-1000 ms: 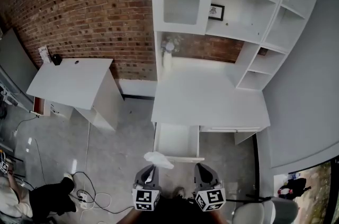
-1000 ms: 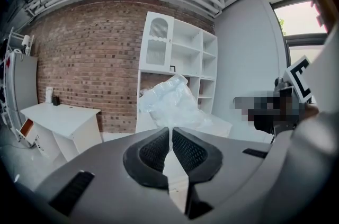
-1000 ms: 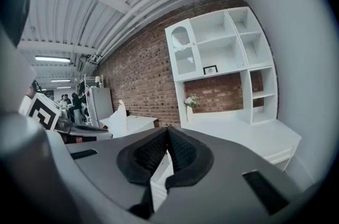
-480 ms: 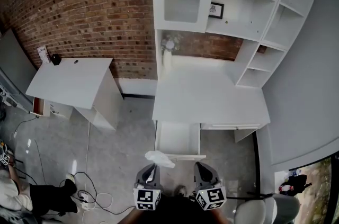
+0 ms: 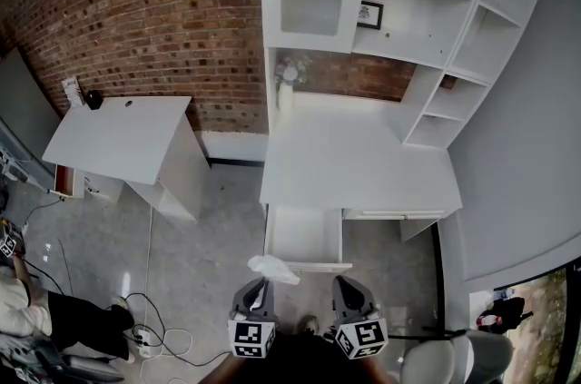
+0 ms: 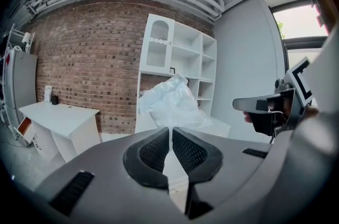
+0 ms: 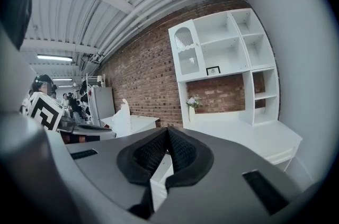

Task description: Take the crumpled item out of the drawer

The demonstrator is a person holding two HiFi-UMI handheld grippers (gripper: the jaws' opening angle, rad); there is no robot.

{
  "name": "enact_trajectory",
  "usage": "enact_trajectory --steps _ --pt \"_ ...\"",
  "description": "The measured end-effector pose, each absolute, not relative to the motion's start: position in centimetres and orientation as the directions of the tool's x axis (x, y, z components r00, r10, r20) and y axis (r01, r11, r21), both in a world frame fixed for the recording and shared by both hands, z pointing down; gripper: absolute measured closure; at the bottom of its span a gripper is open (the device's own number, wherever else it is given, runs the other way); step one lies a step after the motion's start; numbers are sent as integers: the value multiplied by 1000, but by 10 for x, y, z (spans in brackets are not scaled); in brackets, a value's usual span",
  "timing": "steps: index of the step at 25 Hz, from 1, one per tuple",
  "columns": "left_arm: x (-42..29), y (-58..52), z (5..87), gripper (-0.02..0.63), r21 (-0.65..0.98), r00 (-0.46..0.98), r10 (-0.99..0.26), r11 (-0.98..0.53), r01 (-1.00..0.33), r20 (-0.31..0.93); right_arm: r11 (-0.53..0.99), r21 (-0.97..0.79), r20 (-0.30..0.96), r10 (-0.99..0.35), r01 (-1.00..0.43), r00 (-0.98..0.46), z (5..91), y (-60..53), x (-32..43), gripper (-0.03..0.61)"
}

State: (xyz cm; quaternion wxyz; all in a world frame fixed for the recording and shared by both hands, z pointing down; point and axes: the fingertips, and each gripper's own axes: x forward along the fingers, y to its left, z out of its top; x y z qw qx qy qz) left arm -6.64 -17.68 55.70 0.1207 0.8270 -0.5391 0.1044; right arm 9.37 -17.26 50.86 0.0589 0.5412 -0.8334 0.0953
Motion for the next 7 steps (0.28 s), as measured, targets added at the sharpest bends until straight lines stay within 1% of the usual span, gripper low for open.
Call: enact_trajectory --steps 7 --pt "-61 -180 558 571 88 403 -863 -395 -914 304 393 -96 200 -892 -915 -404 509 -176 98 566"
